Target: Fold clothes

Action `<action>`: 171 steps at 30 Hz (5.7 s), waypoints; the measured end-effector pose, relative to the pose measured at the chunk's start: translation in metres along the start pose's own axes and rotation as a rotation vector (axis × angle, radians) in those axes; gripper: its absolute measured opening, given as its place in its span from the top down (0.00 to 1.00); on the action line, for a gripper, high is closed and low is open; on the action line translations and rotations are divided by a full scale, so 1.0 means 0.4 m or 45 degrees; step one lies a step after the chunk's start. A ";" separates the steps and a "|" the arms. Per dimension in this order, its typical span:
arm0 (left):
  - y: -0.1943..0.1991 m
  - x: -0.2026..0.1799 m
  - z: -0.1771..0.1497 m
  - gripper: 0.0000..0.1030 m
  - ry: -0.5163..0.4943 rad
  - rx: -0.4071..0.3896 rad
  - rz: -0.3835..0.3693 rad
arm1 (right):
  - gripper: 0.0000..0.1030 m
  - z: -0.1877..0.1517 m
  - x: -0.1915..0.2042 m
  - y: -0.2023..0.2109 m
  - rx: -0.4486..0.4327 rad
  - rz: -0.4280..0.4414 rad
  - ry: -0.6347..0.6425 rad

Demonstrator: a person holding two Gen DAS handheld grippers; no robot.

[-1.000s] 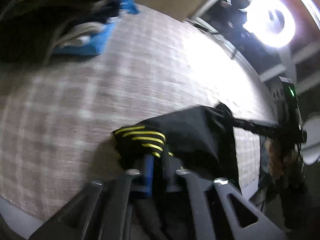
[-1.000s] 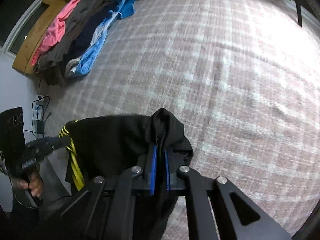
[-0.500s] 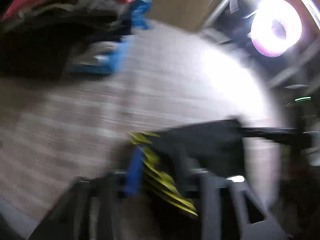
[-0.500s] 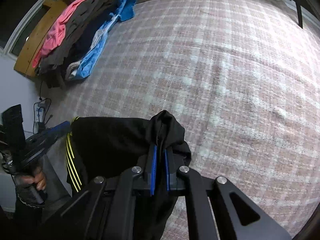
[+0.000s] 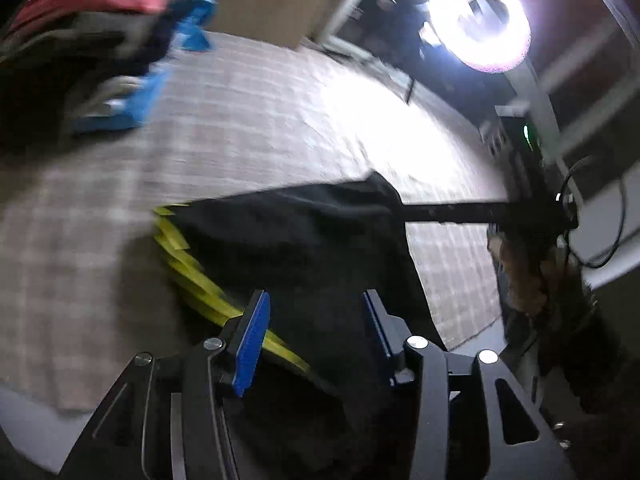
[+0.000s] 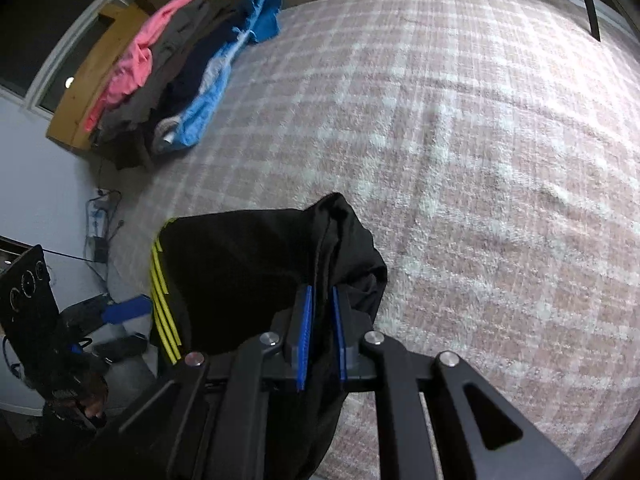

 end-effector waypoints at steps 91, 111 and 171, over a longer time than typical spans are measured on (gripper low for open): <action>0.211 0.084 0.064 0.99 0.019 0.035 -0.095 | 0.97 -0.053 0.027 0.236 -0.007 0.341 -0.182; 0.060 0.128 -0.157 0.72 0.107 0.210 0.022 | 0.92 -0.234 -0.101 0.031 0.173 0.254 -0.359; 0.173 0.033 -0.120 0.84 -0.003 0.047 -0.129 | 0.77 -0.195 0.038 0.240 -0.134 0.404 0.084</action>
Point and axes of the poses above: each gripper's, at about its wrist camera, not at the fingertips, and y roughly against the way its jaws point, x to its left, z to its top, the point moved 6 cm from there along -y, roughly the way its jaws point, and after that the axes turned 11 degrees about -y, right-handed, at the moved point
